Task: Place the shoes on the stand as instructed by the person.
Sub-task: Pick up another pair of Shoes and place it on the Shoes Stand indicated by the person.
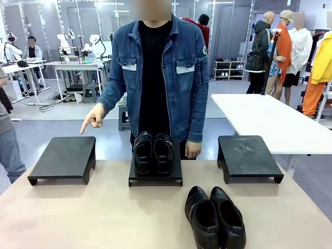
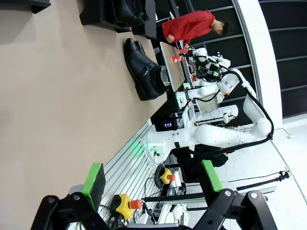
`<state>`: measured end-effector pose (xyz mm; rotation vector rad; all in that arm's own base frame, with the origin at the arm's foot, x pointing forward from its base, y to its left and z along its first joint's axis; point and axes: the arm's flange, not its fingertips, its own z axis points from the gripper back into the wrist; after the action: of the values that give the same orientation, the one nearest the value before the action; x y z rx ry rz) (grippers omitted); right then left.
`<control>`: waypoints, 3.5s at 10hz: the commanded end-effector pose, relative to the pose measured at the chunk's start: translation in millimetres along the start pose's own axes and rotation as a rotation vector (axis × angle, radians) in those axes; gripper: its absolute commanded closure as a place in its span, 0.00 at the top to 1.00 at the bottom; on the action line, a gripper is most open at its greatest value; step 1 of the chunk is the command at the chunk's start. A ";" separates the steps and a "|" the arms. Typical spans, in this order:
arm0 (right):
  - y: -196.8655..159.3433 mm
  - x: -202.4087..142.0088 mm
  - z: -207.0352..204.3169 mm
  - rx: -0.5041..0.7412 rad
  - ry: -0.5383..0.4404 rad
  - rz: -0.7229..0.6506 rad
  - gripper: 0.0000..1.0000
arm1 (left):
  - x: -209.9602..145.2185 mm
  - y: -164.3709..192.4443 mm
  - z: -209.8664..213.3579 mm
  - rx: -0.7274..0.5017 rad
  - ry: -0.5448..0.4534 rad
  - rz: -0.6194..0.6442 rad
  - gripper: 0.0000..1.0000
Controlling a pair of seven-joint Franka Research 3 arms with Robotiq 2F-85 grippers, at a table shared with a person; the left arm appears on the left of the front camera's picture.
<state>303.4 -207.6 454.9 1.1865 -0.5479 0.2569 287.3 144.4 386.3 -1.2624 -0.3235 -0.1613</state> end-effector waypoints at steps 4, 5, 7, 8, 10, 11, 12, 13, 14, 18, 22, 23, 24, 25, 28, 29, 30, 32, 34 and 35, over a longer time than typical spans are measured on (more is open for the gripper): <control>1.7 -0.1 1.0 0.007 -0.006 0.013 1.00 | 57.0 -115.4 -87.5 0.177 0.213 -0.013 1.00; 1.7 -0.1 1.0 0.007 -0.006 0.013 1.00 | 67.3 -145.9 -115.5 0.198 0.211 0.010 1.00; 1.7 -0.1 1.0 0.007 -0.006 0.013 1.00 | 71.3 -216.9 -205.5 0.373 0.232 -0.024 1.00; 1.7 -0.1 1.0 0.007 -0.006 0.013 1.00 | 72.2 -242.9 -246.8 0.453 0.254 -0.024 1.00; 1.7 -0.1 1.0 0.007 -0.006 0.013 1.00 | 74.2 -270.1 -318.2 0.649 0.248 -0.023 1.00; 1.7 -0.1 1.0 0.007 -0.006 0.013 1.00 | 70.2 -282.6 -358.9 0.711 0.237 -0.030 1.00; 1.7 -0.1 1.0 0.007 -0.006 0.013 1.00 | 65.1 -290.4 -394.7 0.762 0.214 -0.034 1.00; 1.7 -0.1 1.0 0.007 -0.006 0.013 1.00 | 59.7 -294.2 -429.0 0.807 0.214 -0.028 1.00; 1.7 -0.1 1.0 0.007 -0.006 0.013 1.00 | 58.1 -297.1 -460.2 0.832 0.256 -0.042 1.00; 1.7 -0.1 1.0 0.007 -0.006 0.013 1.00 | 49.5 -294.8 -555.7 0.930 0.309 -0.089 1.00; 1.7 -0.1 1.0 0.007 -0.006 0.013 1.00 | 23.8 -276.9 -631.7 1.012 0.243 -0.069 1.00; 1.7 -0.1 1.0 0.007 -0.006 0.013 1.00 | 21.4 -274.0 -641.2 1.026 0.230 -0.063 1.00; 1.7 -0.1 1.0 0.007 -0.006 0.013 1.00 | 23.4 -270.8 -650.9 1.037 0.218 -0.059 1.00; 1.7 -0.1 1.0 0.007 -0.006 0.013 1.00 | 27.3 -267.7 -659.7 1.034 0.213 -0.053 1.00; 1.7 -0.1 1.0 0.007 -0.006 0.013 1.00 | 19.4 -246.0 -690.5 1.085 0.230 -0.056 1.00; 1.7 -0.1 1.0 0.007 -0.006 0.013 1.00 | 17.7 -239.6 -698.8 1.089 0.232 -0.066 1.00; 1.7 -0.1 1.0 0.007 -0.006 0.013 1.00 | 18.4 -228.1 -705.5 1.114 0.222 -0.057 1.00; 1.7 -0.1 1.0 0.007 -0.006 0.013 1.00 | 15.6 -207.7 -715.1 1.152 0.216 -0.037 1.00; 1.7 -0.1 1.0 0.007 -0.006 0.013 1.00 | 14.3 -190.2 -723.8 1.174 0.214 -0.021 1.00; 1.7 -0.1 1.0 0.007 -0.006 0.013 1.00 | 14.1 -183.1 -726.0 1.174 0.226 -0.005 1.00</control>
<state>303.5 -207.3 455.3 1.1849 -0.5468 0.2577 355.3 -591.0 363.4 -0.1046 -0.1593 -0.1158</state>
